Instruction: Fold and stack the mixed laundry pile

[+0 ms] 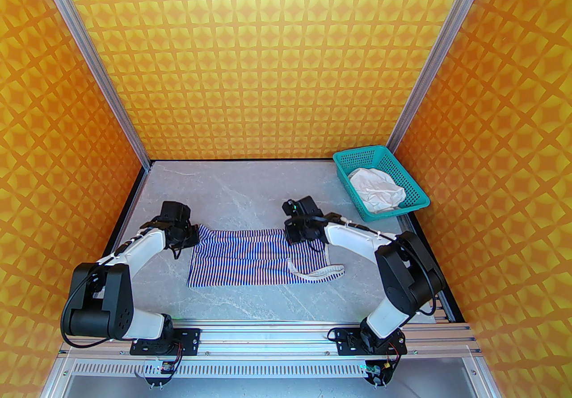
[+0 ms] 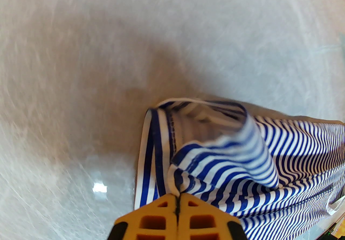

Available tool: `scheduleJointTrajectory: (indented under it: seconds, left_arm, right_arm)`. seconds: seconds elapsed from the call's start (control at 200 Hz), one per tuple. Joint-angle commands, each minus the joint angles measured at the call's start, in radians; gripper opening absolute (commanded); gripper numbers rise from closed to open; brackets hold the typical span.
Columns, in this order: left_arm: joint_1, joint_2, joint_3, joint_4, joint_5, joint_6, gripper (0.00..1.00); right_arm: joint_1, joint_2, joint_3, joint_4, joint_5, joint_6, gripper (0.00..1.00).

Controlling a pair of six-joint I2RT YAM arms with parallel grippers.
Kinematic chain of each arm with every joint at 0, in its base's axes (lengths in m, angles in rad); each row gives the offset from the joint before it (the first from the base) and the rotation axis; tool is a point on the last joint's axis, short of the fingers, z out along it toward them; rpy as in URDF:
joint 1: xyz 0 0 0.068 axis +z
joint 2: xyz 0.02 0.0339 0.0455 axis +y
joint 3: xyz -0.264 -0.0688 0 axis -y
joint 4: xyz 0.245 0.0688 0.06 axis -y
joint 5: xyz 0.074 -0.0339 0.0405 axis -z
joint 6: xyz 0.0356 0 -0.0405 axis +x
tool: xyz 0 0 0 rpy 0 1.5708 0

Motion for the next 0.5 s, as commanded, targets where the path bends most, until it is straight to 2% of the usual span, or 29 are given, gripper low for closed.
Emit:
scheduleJointTrajectory:
  seconds: [0.0, 0.08, 0.135, 0.205, 0.325, 0.415, 0.495]
  left_arm:
    - [0.009, -0.032, -0.030, 0.015, -0.001, -0.061, 0.04]
    - [0.011, -0.055, -0.047, 0.012, -0.026, -0.089, 0.03]
    - [0.012, -0.062, -0.050, 0.000, -0.055, -0.107, 0.07]
    - [0.013, -0.063, -0.051, -0.008, -0.064, -0.119, 0.15]
    - [0.014, -0.076, -0.072, -0.001, -0.074, -0.152, 0.18]
    - [0.014, -0.095, -0.070, -0.015, -0.088, -0.161, 0.35]
    - [0.013, -0.122, -0.049, -0.043, -0.104, -0.156, 0.40]
  right_arm:
    - [0.002, -0.050, -0.055, 0.063, 0.045, 0.068, 0.04]
    - [0.002, -0.100, -0.087, 0.066, 0.059, 0.083, 0.06]
    - [0.003, -0.133, -0.100, 0.060, 0.058, 0.092, 0.19]
    - [0.003, -0.170, -0.108, 0.041, 0.048, 0.102, 0.27]
    - [0.004, -0.247, -0.134, 0.014, 0.038, 0.127, 0.30]
    - [0.003, -0.316, -0.131, -0.052, 0.095, 0.141, 0.36]
    - [-0.014, -0.324, -0.063, -0.177, 0.200, 0.160, 0.37]
